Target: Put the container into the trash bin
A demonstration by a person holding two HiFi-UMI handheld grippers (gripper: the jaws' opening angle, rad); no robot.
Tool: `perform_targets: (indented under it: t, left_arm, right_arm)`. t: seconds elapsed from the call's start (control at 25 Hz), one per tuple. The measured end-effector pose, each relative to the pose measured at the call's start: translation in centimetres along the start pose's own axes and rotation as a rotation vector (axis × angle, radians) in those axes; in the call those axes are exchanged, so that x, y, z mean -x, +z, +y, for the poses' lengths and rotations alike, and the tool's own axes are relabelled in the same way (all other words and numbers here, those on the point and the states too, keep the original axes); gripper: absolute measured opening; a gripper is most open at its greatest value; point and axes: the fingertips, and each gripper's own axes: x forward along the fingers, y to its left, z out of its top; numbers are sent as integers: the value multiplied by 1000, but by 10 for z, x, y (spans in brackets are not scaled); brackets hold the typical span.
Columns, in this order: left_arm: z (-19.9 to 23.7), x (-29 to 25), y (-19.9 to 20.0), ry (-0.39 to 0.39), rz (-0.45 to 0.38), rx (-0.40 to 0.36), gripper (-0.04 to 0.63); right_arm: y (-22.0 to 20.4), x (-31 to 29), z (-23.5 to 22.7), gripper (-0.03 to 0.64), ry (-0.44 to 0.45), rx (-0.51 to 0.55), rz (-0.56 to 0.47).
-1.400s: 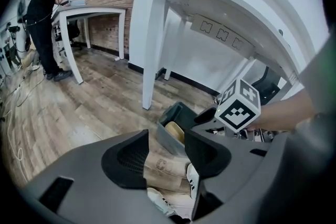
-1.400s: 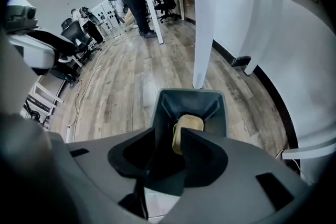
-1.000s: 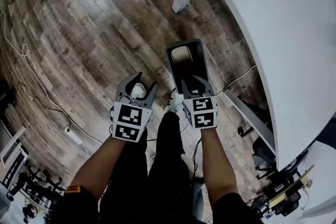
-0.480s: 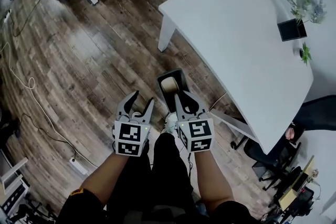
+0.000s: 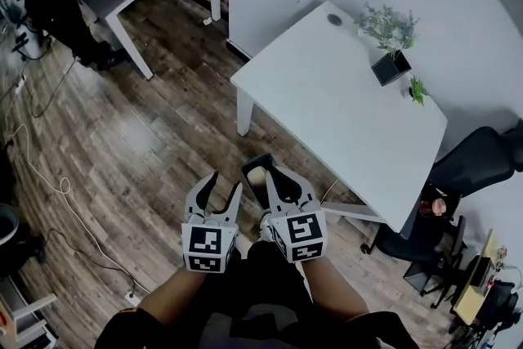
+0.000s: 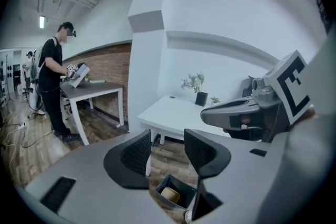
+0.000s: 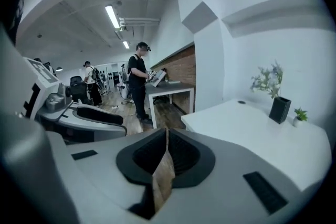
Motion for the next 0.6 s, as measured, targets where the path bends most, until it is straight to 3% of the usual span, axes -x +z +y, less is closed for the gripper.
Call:
perform_targets:
  t: [0.16,0.36,0.6]
  left_arm:
    - [-9,21,45,-2,-93,-30,179]
    - [-18,45,80,26,-179,-58,32]
    - [-35,49,81,22,-174,-76,23]
  right_arm:
    - [37,33,-1,21,-24,21,-77]
    - [59,66,0,17,-34,-6,-147]
    - [65,88,-2,15,-41,-31,-178]
